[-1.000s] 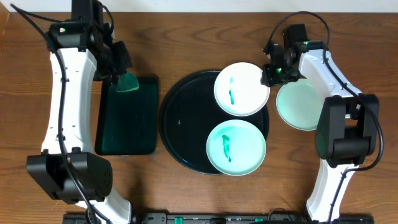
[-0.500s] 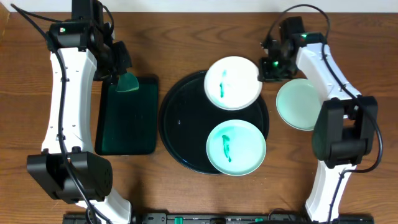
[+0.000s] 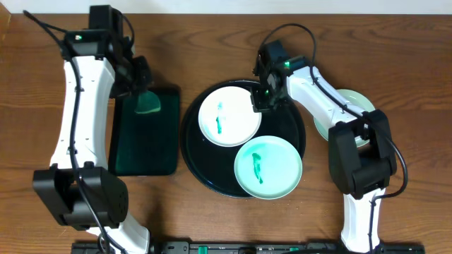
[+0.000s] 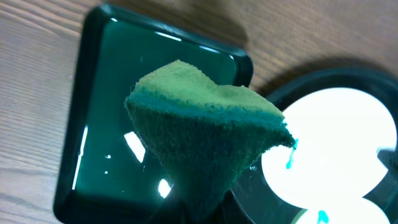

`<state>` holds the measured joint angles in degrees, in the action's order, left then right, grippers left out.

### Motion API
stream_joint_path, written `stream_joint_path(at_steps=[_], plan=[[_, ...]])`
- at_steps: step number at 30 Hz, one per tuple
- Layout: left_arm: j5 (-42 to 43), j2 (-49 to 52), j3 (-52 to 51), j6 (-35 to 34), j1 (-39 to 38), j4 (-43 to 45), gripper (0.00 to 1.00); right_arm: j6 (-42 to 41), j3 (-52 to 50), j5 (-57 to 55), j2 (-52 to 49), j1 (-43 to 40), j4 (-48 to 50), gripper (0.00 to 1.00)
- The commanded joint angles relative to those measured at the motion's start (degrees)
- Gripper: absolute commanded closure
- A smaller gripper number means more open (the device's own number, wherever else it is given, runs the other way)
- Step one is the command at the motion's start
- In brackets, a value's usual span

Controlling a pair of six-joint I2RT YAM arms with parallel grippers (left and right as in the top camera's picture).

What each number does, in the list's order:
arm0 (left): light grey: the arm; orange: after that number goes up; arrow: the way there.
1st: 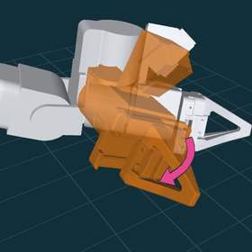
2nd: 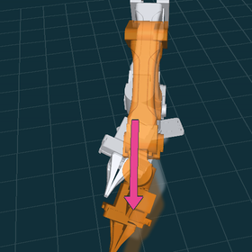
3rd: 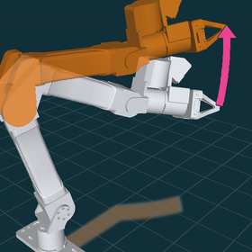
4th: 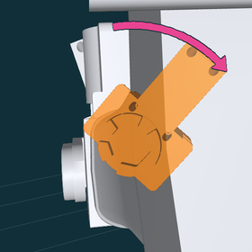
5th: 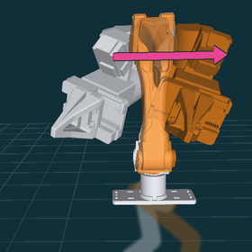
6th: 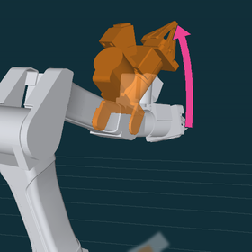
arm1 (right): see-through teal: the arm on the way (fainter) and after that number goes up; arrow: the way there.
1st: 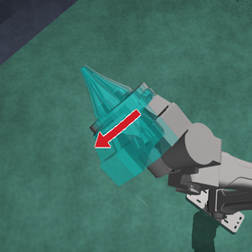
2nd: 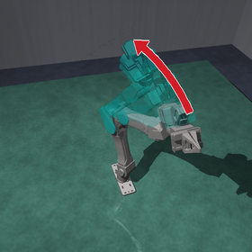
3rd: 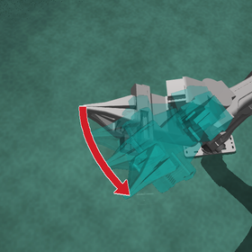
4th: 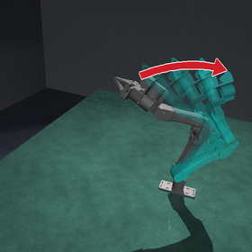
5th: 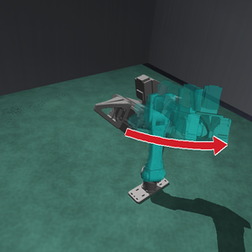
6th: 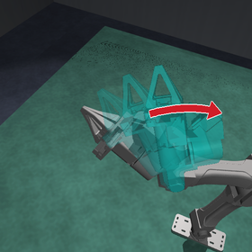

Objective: Clean dirty plates on tray and stack at the side

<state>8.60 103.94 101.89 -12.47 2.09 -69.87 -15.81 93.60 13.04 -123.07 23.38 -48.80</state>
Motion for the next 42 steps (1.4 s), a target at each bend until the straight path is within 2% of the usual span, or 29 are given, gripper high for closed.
stream_joint_path(at_steps=[1,6,12,25,32,38,42], plan=[[-0.46,0.68,-2.03,-0.98,-2.89,1.25,0.93,-3.48,-3.17,-1.01,0.02,-0.79,1.90,0.99],[-0.48,0.68,-4.55,-1.62,-7.72,5.77,0.93,-1.40,-7.17,1.05,-0.09,-0.85,5.35,0.99],[-0.50,1.70,-6.12,-1.60,-13.49,11.13,0.93,-0.28,-7.17,2.05,-0.20,-0.90,5.81,0.99],[-0.07,15.13,-6.16,-1.73,-21.86,11.52,0.93,0.24,-7.21,2.05,-0.22,-0.87,5.99,0.99],[0.17,22.43,-6.21,-5.90,-25.18,12.83,0.93,0.68,-7.21,2.05,-0.22,-0.87,6.21,0.99],[10.43,26.53,-6.21,-5.38,-26.93,16.90,0.93,0.68,-7.37,2.08,-0.22,-0.87,6.19,0.99],[22.43,26.75,-6.21,2.64,-27.15,20.81,0.93,0.66,-7.43,2.08,-0.22,-0.87,6.21,0.99]])
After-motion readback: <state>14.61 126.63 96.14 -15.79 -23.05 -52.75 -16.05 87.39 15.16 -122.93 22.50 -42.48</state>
